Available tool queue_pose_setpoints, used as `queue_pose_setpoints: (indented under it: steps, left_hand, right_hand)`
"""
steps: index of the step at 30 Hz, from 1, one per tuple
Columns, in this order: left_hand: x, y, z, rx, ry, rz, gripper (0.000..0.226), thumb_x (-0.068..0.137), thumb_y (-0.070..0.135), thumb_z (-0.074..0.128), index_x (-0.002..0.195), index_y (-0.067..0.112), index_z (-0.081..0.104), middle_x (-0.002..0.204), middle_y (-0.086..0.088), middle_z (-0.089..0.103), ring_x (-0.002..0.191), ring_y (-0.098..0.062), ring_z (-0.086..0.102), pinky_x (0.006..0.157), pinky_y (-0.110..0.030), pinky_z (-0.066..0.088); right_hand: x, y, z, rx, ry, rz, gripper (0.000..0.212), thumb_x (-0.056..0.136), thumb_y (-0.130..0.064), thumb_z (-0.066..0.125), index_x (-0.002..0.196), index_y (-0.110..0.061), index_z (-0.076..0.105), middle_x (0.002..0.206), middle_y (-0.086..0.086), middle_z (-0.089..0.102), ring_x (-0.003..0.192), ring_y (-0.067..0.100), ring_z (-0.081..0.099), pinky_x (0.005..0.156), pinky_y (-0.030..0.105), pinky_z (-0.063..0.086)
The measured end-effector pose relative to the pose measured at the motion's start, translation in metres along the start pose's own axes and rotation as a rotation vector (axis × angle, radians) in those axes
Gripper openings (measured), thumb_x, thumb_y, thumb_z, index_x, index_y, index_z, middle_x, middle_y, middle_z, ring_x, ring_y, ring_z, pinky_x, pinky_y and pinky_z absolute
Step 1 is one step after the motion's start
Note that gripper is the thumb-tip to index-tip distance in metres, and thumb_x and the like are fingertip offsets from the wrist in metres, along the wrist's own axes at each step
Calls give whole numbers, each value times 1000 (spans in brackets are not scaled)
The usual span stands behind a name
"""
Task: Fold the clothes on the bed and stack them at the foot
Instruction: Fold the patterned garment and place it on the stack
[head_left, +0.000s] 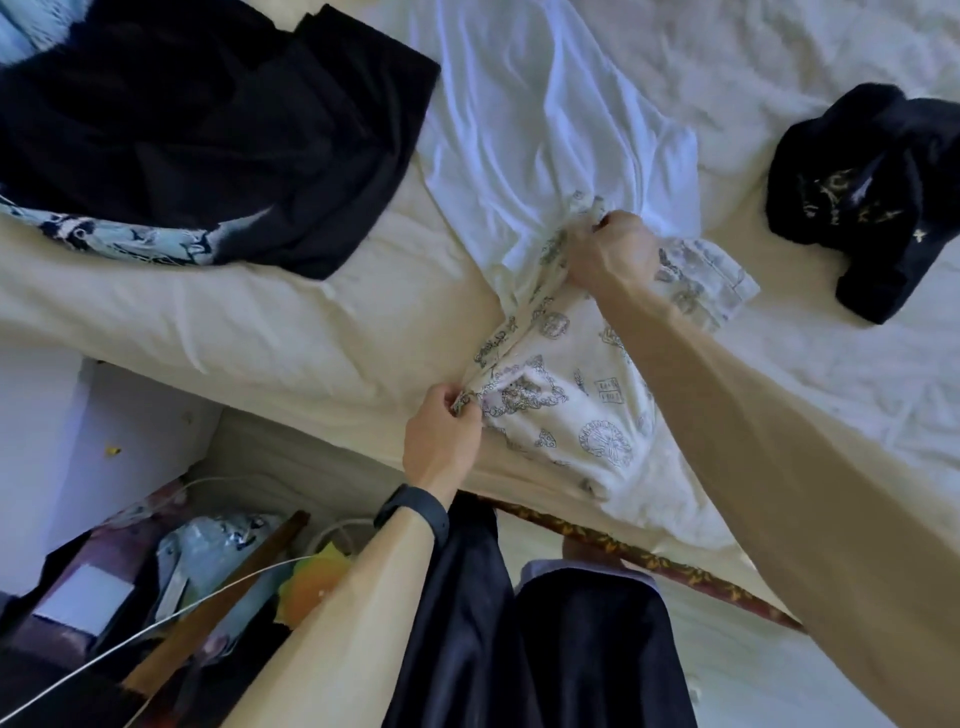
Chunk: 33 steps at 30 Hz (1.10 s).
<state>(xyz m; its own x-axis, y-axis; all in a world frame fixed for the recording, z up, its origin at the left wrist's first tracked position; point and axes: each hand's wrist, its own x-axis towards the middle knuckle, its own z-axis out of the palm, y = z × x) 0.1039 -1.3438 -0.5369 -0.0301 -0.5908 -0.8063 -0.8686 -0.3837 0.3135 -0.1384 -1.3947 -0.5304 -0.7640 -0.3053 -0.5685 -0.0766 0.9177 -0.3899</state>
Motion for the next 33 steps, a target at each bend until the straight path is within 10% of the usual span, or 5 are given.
queue_pose_setpoints:
  steps: [6, 11, 14, 20, 33]
  left_hand:
    - [3, 13, -9, 222, -48, -4, 26, 94, 33, 56, 118, 25, 51, 106, 0, 64, 91, -28, 59, 74, -35, 46]
    - [3, 26, -11, 209, 33, 167, 47, 82, 32, 70, 123, 18, 50, 128, -6, 51, 120, -30, 47, 92, -39, 43]
    - [6, 30, -8, 221, -1, 227, 61, 80, 38, 73, 130, 16, 46, 128, -7, 53, 117, -30, 50, 99, -43, 44]
    - [19, 31, -20, 197, -284, 143, 26, 88, 55, 68, 95, 30, 69, 92, 14, 71, 88, -12, 66, 67, -25, 47]
    - [-70, 47, 7, -254, -517, -77, 26, 85, 3, 72, 107, 11, 62, 101, -8, 74, 80, -18, 72, 57, -30, 57]
  right_hand:
    - [-31, 2, -2, 518, -415, 27, 34, 92, -15, 67, 126, -17, 69, 123, 4, 70, 112, 20, 67, 103, 39, 51]
    - [-75, 77, -26, 778, -62, 258, 11, 95, -18, 65, 105, -17, 70, 95, 0, 75, 83, 15, 73, 79, 39, 57]
    - [-106, 135, -31, 532, 189, 418, 44, 89, -44, 72, 121, -18, 58, 115, 2, 62, 103, 18, 63, 97, 43, 53]
    - [-156, 197, -6, 795, -400, 626, 55, 80, -56, 80, 126, -30, 63, 117, -11, 73, 109, 17, 68, 94, 48, 56]
    - [-197, 279, -79, 1131, -313, 596, 20, 95, -18, 68, 113, -12, 66, 91, 2, 73, 72, 12, 69, 61, 30, 57]
